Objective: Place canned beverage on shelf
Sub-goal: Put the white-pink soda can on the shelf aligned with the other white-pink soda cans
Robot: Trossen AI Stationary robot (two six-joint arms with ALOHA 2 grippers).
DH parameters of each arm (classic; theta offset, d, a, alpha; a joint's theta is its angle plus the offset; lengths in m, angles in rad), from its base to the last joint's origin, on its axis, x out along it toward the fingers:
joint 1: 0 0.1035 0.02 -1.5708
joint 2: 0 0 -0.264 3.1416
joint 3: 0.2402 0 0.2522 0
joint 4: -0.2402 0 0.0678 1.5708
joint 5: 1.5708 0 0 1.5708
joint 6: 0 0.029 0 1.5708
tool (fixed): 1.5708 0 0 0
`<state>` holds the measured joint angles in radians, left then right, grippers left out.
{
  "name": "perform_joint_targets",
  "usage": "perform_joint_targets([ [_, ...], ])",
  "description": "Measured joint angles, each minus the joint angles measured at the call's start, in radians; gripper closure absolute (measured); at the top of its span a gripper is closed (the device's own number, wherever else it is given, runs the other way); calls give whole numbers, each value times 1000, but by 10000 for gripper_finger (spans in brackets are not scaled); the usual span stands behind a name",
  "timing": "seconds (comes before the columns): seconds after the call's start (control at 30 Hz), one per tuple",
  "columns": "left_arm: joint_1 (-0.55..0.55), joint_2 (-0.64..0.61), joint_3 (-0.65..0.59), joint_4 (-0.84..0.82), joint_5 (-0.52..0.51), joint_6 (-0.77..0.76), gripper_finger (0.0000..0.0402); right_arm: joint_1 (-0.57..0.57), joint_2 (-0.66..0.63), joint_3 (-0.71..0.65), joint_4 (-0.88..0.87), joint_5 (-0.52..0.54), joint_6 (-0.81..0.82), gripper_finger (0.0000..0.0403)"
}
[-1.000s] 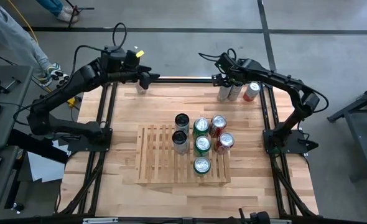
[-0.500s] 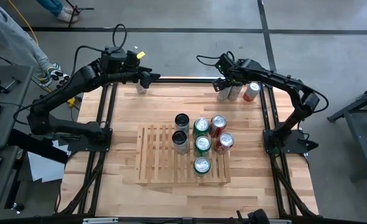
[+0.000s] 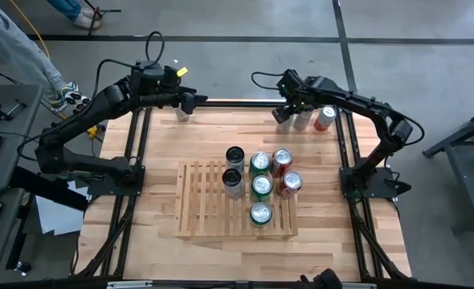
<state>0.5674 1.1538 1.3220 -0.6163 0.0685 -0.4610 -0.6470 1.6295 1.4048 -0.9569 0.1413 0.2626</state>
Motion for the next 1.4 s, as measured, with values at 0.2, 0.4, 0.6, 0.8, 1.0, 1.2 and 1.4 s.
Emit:
perform_joint_targets([
  [0.2, 0, 0, 0, 0, 0, 10, 69, 0, 0, 0, 1, 12, 29, 95],
  [0.4, 0, 0, 0, 0, -1, 18, 69, 0, 24, 0, -12, 13, 43, 95],
  [0.6, 0, 0, 0, 0, -1, 19, 69, 7, 66, 0, -8, 8, 40, 99],
  [0.8, 0, 0, 0, 0, -1, 19, 69, 32, 61, 0, -3, 25, -7, 166],
  [1.0, 1, -1, 0, 2, -1, 53, 69, 61, -8, 31, 0, 22, -95, 166],
  [1.2, 2, -13, 0, 23, 10, 111, 69, 82, -125, 160, 26, -90, -242, 166],
  [1.4, 2, -13, 0, 88, 102, 193, 69, 122, -186, 314, 60, -310, -377, 166],
])
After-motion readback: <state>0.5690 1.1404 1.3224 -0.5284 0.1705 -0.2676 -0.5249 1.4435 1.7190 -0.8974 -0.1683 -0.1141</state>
